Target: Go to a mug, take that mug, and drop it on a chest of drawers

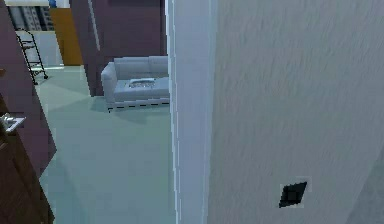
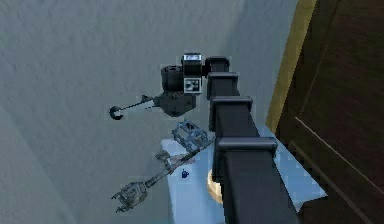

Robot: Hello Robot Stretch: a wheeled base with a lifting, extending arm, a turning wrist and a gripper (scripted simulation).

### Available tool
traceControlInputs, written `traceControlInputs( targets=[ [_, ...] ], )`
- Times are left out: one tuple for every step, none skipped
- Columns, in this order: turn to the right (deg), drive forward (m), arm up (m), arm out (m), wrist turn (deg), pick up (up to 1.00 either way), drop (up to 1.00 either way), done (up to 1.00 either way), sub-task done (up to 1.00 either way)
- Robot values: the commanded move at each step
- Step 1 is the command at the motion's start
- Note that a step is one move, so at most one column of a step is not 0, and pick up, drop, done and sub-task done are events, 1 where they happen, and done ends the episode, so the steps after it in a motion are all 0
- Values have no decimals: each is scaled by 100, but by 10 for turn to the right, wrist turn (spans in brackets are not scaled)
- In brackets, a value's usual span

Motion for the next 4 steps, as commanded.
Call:
traceControlInputs(
  targets=[
    [0, 0, 0, 0, -450, 0, 0, 0, 0],
    [0, 0, 0, 0, -390, 0, 0, 0, 0],
    [0, 0, 0, -24, 0, 0, 0, 0, 0],
    [150, 0, 0, 0, 0, 0, 0, 0, 0]
  ],
)
